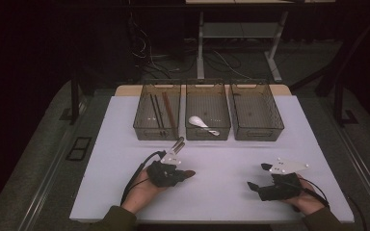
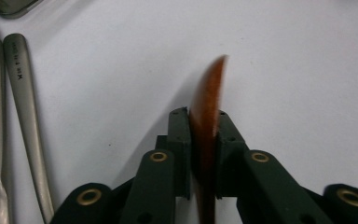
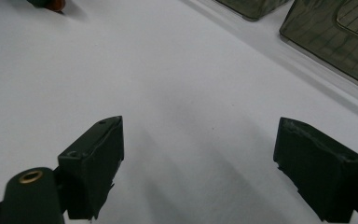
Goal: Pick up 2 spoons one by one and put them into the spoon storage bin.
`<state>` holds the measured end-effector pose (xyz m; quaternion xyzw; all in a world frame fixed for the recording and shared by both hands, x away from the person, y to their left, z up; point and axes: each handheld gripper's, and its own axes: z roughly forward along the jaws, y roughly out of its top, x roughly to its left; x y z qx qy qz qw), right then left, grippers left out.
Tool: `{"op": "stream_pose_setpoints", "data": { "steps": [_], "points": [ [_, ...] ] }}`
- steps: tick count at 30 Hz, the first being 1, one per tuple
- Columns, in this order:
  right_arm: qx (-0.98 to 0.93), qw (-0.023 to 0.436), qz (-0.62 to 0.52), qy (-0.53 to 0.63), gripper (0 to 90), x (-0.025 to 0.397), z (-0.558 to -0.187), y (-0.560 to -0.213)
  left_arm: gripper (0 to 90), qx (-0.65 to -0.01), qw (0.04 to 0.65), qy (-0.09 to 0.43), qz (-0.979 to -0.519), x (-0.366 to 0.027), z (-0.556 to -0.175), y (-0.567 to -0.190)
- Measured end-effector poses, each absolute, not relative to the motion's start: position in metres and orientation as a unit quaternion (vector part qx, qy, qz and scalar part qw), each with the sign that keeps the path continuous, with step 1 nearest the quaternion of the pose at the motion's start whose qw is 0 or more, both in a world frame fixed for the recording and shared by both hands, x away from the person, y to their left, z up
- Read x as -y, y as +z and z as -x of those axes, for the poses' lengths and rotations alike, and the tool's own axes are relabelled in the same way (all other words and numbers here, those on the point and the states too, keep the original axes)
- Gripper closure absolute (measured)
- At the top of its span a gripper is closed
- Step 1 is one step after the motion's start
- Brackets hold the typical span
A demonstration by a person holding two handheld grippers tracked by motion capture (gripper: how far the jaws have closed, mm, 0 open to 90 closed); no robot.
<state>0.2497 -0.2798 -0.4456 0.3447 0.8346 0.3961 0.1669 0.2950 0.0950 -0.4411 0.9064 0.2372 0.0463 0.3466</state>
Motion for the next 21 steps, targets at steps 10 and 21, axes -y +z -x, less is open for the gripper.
{"op": "stream_pose_setpoints", "data": {
  "steps": [10, 21],
  "points": [
    [-0.836, 0.167, -0.341, 0.395, 15.8, 0.279, -0.249, -0.446, 79.8, -0.239, 0.354, 0.034, -0.904, -0.095, -0.295, -0.439],
    [-0.837, 0.167, -0.342, 0.394, 15.8, 0.279, -0.249, -0.446, 79.8, -0.241, 0.375, 0.027, -0.895, -0.095, -0.299, -0.431]
  ]
}}
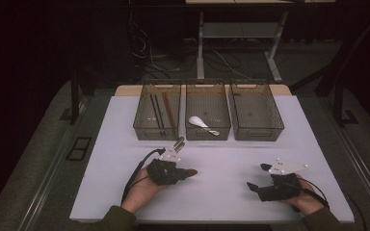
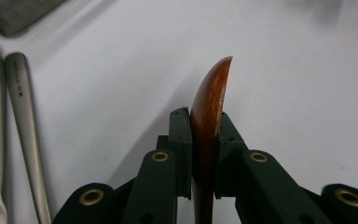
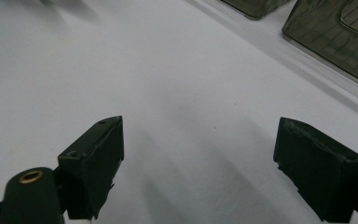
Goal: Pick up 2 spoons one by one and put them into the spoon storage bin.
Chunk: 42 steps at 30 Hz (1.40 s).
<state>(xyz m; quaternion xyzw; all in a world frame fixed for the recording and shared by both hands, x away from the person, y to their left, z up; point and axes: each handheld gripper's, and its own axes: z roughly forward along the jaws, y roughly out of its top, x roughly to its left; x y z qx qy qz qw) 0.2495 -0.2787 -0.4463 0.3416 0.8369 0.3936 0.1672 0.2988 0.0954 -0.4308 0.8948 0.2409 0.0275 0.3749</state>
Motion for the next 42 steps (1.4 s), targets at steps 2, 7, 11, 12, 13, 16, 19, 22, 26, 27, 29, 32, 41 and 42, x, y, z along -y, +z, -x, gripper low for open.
{"op": "stream_pose_setpoints", "data": {
  "steps": [2, 7, 11, 12, 13, 16, 19, 22, 26, 27, 29, 32, 41, 42],
  "points": [
    [-0.836, 0.168, -0.343, 0.393, 15.8, 0.279, -0.25, -0.446, 79.7, -0.241, 0.377, 0.027, -0.894, -0.094, -0.3, -0.429],
    [-0.837, 0.168, -0.343, 0.391, 15.8, 0.278, -0.25, -0.447, 79.7, -0.24, 0.38, 0.024, -0.893, -0.09, -0.308, -0.425],
    [-0.837, 0.167, -0.342, 0.392, 15.8, 0.278, -0.25, -0.447, 79.6, -0.235, 0.384, 0.026, -0.893, -0.086, -0.315, -0.421],
    [-0.837, 0.167, -0.342, 0.393, 15.8, 0.278, -0.25, -0.448, 79.6, -0.236, 0.384, 0.025, -0.892, -0.085, -0.317, -0.42],
    [-0.838, 0.166, -0.341, 0.393, 15.8, 0.278, -0.25, -0.448, 79.6, -0.234, 0.385, 0.025, -0.892, -0.084, -0.319, -0.419],
    [-0.839, 0.166, -0.34, 0.392, 15.8, 0.277, -0.25, -0.448, 79.6, -0.231, 0.385, 0.025, -0.893, -0.08, -0.324, -0.417],
    [-0.839, 0.167, -0.339, 0.392, 15.8, 0.277, -0.25, -0.448, 79.5, -0.23, 0.392, 0.023, -0.891, -0.077, -0.328, -0.415],
    [-0.839, 0.167, -0.338, 0.391, 15.8, 0.278, -0.25, -0.447, 79.6, -0.23, 0.398, 0.021, -0.888, -0.074, -0.332, -0.412],
    [-0.838, 0.166, -0.34, 0.392, 15.8, 0.278, -0.25, -0.447, 79.7, -0.228, 0.403, 0.022, -0.886, -0.07, -0.337, -0.407],
    [-0.838, 0.165, -0.341, 0.392, 15.8, 0.278, -0.25, -0.447, 79.7, -0.227, 0.404, 0.022, -0.886, -0.069, -0.339, -0.405],
    [-0.839, 0.164, -0.342, 0.391, 15.8, 0.278, -0.249, -0.447, 79.7, -0.227, 0.408, 0.025, -0.884, -0.066, -0.342, -0.402],
    [-0.838, 0.163, -0.343, 0.391, 15.8, 0.278, -0.249, -0.447, 79.7, -0.228, 0.41, 0.028, -0.883, -0.061, -0.348, -0.397],
    [-0.838, 0.165, -0.342, 0.393, 15.8, 0.278, -0.249, -0.447, 79.7, -0.229, 0.417, 0.037, -0.879, -0.048, -0.369, -0.381],
    [-0.838, 0.166, -0.341, 0.393, 15.8, 0.278, -0.249, -0.447, 79.7, -0.228, 0.42, 0.038, -0.878, -0.046, -0.371, -0.38]
  ]
}}
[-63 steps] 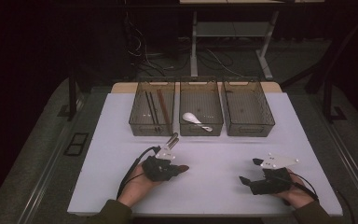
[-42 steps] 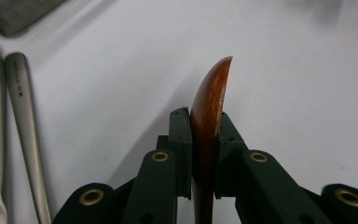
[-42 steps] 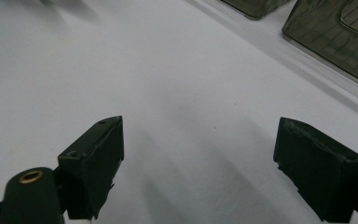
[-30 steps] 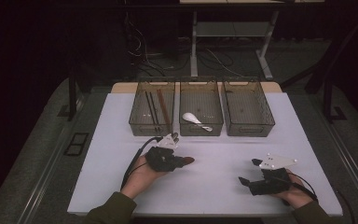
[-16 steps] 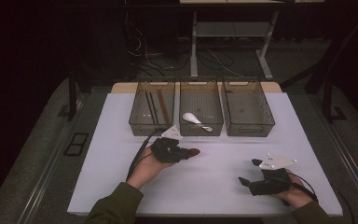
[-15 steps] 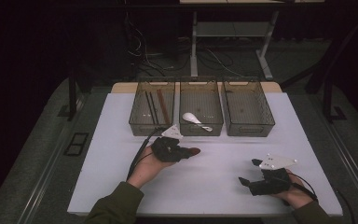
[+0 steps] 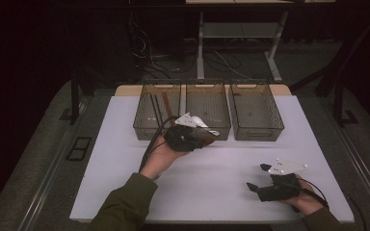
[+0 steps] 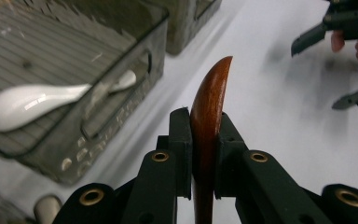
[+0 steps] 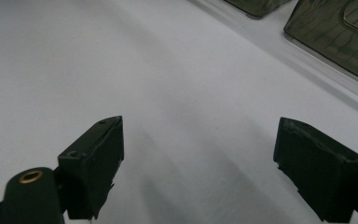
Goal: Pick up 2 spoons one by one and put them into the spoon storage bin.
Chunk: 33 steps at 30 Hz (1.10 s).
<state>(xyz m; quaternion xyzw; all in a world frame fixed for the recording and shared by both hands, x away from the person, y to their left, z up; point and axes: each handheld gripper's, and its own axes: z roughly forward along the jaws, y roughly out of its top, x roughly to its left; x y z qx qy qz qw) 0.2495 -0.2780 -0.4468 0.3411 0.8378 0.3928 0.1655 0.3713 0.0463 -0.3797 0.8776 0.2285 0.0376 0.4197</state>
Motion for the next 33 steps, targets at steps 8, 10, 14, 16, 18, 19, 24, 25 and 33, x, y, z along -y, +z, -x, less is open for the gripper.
{"op": "stream_pose_setpoints", "data": {
  "steps": [8, 10, 14, 16, 18, 19, 24, 25, 33],
  "points": [
    [-0.836, 0.165, -0.343, 0.394, 15.8, 0.278, -0.249, -0.447, 79.7, -0.229, 0.426, 0.048, -0.874, -0.033, -0.392, -0.369],
    [-0.836, 0.165, -0.343, 0.396, 15.8, 0.278, -0.249, -0.446, 79.7, -0.229, 0.426, 0.051, -0.874, -0.029, -0.398, -0.366],
    [-0.834, 0.163, -0.343, 0.399, 15.8, 0.278, -0.249, -0.446, 79.7, -0.234, 0.43, 0.056, -0.871, -0.022, -0.411, -0.359],
    [-0.834, 0.163, -0.343, 0.401, 15.8, 0.279, -0.25, -0.446, 79.7, -0.235, 0.429, 0.059, -0.87, -0.019, -0.418, -0.356],
    [-0.833, 0.163, -0.345, 0.401, 15.8, 0.279, -0.249, -0.445, 79.7, -0.236, 0.429, 0.062, -0.869, -0.016, -0.425, -0.352],
    [-0.832, 0.162, -0.347, 0.402, 15.8, 0.279, -0.249, -0.445, 79.8, -0.237, 0.429, 0.064, -0.869, -0.014, -0.428, -0.35],
    [-0.83, 0.164, -0.346, 0.405, 15.8, 0.279, -0.249, -0.445, 79.7, -0.242, 0.431, 0.071, -0.866, -0.005, -0.446, -0.345],
    [-0.831, 0.164, -0.345, 0.405, 15.8, 0.279, -0.249, -0.445, 79.7, -0.243, 0.431, 0.07, -0.866, -0.003, -0.45, -0.345],
    [-0.831, 0.167, -0.342, 0.405, 15.8, 0.28, -0.249, -0.444, 79.7, -0.252, 0.426, 0.076, -0.865, 0.018, -0.472, -0.348]
  ]
}}
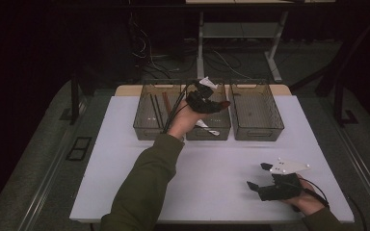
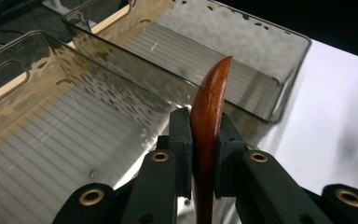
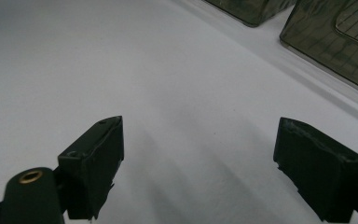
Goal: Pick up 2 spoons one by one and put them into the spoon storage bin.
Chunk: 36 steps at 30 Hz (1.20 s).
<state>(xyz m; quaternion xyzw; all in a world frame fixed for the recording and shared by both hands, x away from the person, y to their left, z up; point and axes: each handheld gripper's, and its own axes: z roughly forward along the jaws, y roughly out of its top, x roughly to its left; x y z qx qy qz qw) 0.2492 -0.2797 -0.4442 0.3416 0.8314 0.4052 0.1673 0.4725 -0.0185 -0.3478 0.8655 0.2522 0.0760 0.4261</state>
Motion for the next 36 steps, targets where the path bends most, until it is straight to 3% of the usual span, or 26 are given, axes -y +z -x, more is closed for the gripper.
{"op": "stream_pose_setpoints", "data": {
  "steps": [18, 22, 36],
  "points": [
    [-0.83, 0.166, -0.34, 0.409, 15.8, 0.28, -0.248, -0.443, 79.4, -0.296, 0.424, 0.086, -0.852, 0.031, -0.511, -0.373],
    [-0.831, 0.167, -0.34, 0.408, 15.8, 0.28, -0.249, -0.444, 65.4, -0.307, 0.419, 0.09, -0.85, 0.03, -0.513, -0.376],
    [-0.832, 0.17, -0.337, 0.406, 15.8, 0.281, -0.25, -0.444, 44.6, -0.279, 0.425, 0.087, -0.857, 0.035, -0.495, -0.361]
  ]
}}
